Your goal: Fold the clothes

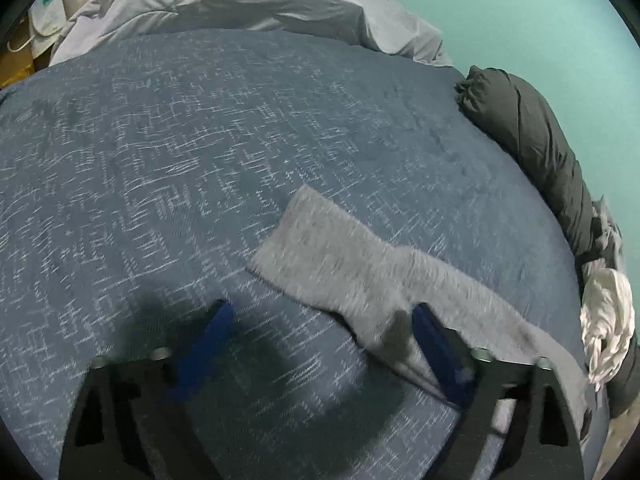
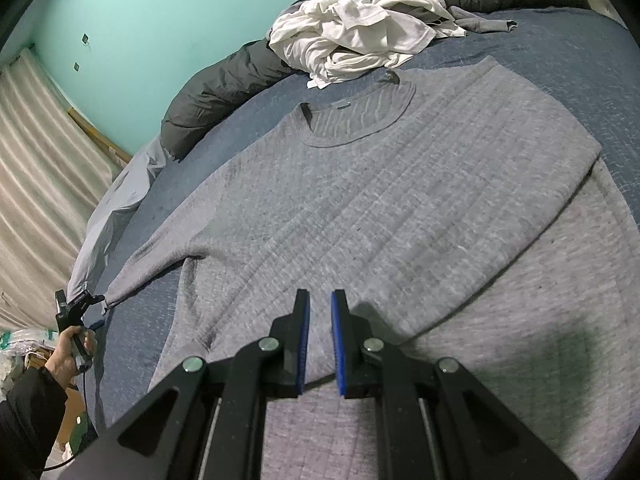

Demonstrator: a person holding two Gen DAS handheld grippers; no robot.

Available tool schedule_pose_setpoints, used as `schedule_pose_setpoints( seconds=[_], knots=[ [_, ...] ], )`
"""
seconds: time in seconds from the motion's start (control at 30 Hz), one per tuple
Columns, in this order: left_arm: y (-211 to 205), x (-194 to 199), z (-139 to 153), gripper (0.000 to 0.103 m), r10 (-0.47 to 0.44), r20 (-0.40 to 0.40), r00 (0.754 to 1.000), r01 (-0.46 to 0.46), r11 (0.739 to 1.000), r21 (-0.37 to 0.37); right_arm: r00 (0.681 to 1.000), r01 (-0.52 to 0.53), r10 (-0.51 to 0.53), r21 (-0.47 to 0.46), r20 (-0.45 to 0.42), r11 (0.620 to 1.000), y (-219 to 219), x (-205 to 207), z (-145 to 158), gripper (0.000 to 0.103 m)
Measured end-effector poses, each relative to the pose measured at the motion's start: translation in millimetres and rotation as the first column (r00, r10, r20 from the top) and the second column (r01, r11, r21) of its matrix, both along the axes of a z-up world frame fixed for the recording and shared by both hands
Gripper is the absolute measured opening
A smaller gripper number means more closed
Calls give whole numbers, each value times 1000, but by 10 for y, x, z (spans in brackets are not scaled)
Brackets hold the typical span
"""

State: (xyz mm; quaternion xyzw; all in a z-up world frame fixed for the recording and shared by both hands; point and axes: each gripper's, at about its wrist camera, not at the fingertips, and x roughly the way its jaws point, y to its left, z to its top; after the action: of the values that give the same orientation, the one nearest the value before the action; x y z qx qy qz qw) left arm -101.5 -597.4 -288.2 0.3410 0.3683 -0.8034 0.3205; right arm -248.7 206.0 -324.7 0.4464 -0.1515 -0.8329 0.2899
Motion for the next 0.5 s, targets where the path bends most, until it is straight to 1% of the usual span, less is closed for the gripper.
schedule_pose_setpoints(
  seconds=[0.03, 0.07, 0.13, 0.17, 0.2, 0.23, 0.27, 0.3, 0.37, 0.43, 0.5],
  knots=[
    [-13, -14, 7, 71, -6, -6, 1000, 6, 1000, 1, 1000, -1, 1, 3, -1, 1000, -3, -3, -2, 10],
    [-28, -40, 14, 65, -10, -10, 1000, 10, 1000, 2, 1000, -1, 1, 4, -1, 1000, -1, -5, -6, 10],
    [-25, -62, 26, 62, -13, -20, 1000, 13, 1000, 4, 1000, 0, 0, 5, 1, 1000, 5, -10, -19, 10],
    [-17, -66, 29, 55, -16, -26, 1000, 17, 1000, 5, 1000, 0, 0, 6, 2, 1000, 8, -13, -25, 10],
    [-18, -87, 33, 51, -21, -27, 999, 21, 1000, 2, 1000, 1, -1, 7, 3, 1000, 11, -16, -30, 10],
    [-16, -119, 34, 43, -24, -24, 999, 24, 1000, -7, 1000, 2, -2, 7, 4, 1000, 17, -21, -34, 10],
    [-6, -144, 41, 31, -28, -25, 999, 28, 999, -16, 1000, 3, -3, 6, 6, 1000, 23, -25, -38, 10],
    [8, -158, 56, 28, -35, -28, 999, 34, 999, -23, 1000, 4, -4, 6, 7, 1000, 26, -28, -40, 10],
    [21, -229, 100, 14, -54, -34, 998, 53, 998, -35, 1000, 5, -5, 7, 7, 1000, 32, -34, -37, 10],
    [54, -294, 156, 7, -78, -37, 996, 76, 996, -49, 1000, 7, -7, 10, 6, 1000, 42, -38, -40, 10],
    [115, -329, 246, 4, -99, -41, 994, 96, 993, -69, 1000, 8, -8, 6, 11, 1000, 50, -40, -46, 10]
  ],
)
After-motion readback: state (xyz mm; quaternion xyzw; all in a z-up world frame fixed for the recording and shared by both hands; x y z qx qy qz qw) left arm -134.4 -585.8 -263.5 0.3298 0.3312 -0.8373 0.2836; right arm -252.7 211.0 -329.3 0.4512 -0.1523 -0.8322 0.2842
